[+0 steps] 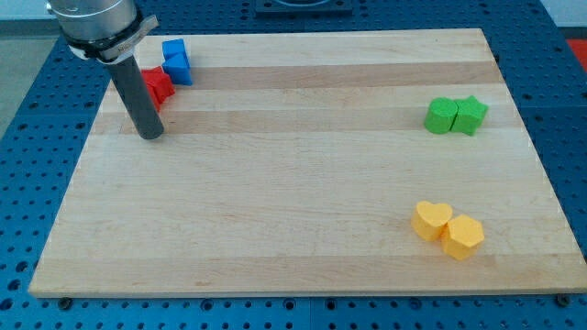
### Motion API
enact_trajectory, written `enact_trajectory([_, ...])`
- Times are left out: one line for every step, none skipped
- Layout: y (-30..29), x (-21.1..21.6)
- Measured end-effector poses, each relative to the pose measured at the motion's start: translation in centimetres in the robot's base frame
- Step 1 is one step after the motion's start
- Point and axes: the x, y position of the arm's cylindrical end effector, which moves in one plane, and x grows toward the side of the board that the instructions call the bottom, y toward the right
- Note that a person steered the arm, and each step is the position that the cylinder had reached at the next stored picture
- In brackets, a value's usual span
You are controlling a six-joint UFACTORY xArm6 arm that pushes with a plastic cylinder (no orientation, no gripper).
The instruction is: Separate the green circle and green star
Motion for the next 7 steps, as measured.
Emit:
enact_trajectory([2.7,-0.2])
enact_trajectory([11.3,-2.1])
enact_trajectory([18.0,-4.1])
enact_trajectory([18.7,-6.0])
enact_trajectory([18.7,-6.5])
enact_trajectory([21.1,-6.9])
enact_trajectory([26.3,-7.8])
